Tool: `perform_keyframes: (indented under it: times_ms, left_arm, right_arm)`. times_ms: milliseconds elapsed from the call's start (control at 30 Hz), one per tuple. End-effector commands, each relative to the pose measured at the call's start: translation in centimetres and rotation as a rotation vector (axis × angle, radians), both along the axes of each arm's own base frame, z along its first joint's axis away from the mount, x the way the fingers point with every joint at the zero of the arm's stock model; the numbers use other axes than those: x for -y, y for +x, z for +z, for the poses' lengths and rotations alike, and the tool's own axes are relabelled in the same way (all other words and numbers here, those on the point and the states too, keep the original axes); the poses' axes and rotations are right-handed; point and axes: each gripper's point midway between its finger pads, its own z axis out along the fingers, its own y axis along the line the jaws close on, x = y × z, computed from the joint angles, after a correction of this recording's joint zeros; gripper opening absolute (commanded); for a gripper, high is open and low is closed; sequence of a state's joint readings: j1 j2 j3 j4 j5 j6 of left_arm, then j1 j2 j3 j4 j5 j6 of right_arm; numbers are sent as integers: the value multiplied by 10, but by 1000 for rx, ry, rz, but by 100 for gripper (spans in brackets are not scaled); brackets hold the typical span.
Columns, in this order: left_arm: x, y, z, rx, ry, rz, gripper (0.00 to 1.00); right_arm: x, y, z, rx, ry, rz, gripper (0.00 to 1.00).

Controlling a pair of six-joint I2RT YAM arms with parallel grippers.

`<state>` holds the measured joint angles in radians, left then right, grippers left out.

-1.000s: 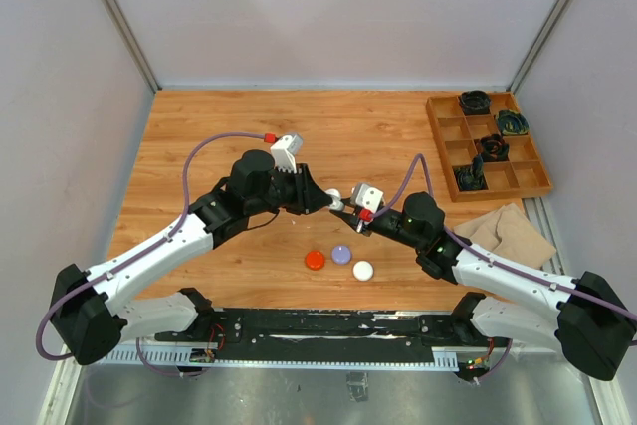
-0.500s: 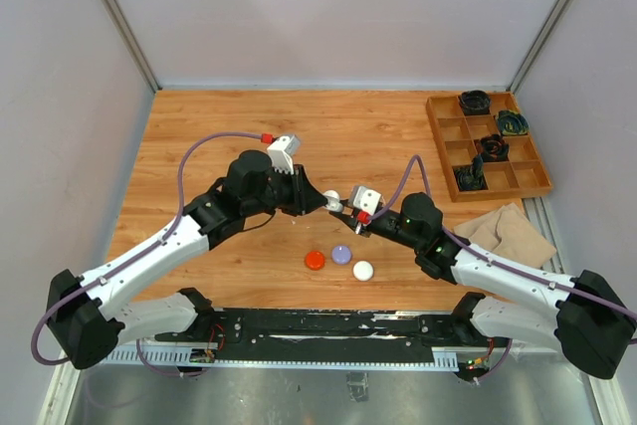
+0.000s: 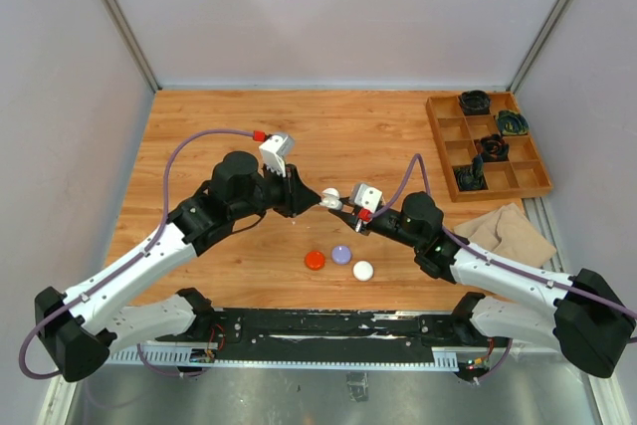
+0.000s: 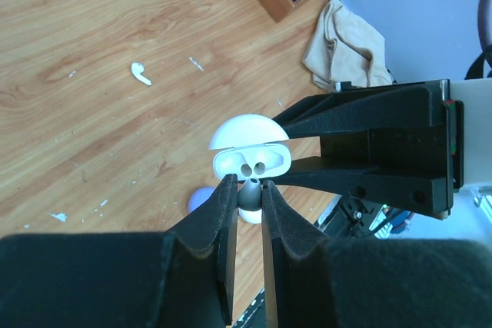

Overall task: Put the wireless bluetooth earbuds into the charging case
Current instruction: Place the earbud in the charging case.

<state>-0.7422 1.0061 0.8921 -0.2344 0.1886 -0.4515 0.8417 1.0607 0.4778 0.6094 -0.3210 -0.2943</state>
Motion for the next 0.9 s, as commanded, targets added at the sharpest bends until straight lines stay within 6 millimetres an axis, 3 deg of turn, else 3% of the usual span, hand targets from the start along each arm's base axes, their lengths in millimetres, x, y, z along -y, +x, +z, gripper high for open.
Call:
perform_keyframes:
  times_ms: [0, 433, 867]
  left_arm:
    - [7, -6, 29, 112, -46, -75, 0]
    - [16, -1, 30, 156, -47, -113, 0]
    - [17, -4, 17, 137, -6, -142, 0]
  right_arm:
    - [-5, -1, 15, 9, 61, 27, 8]
    - [-7, -7, 22, -7, 93, 62, 9]
    - [-4, -7, 29, -15, 129, 65, 9]
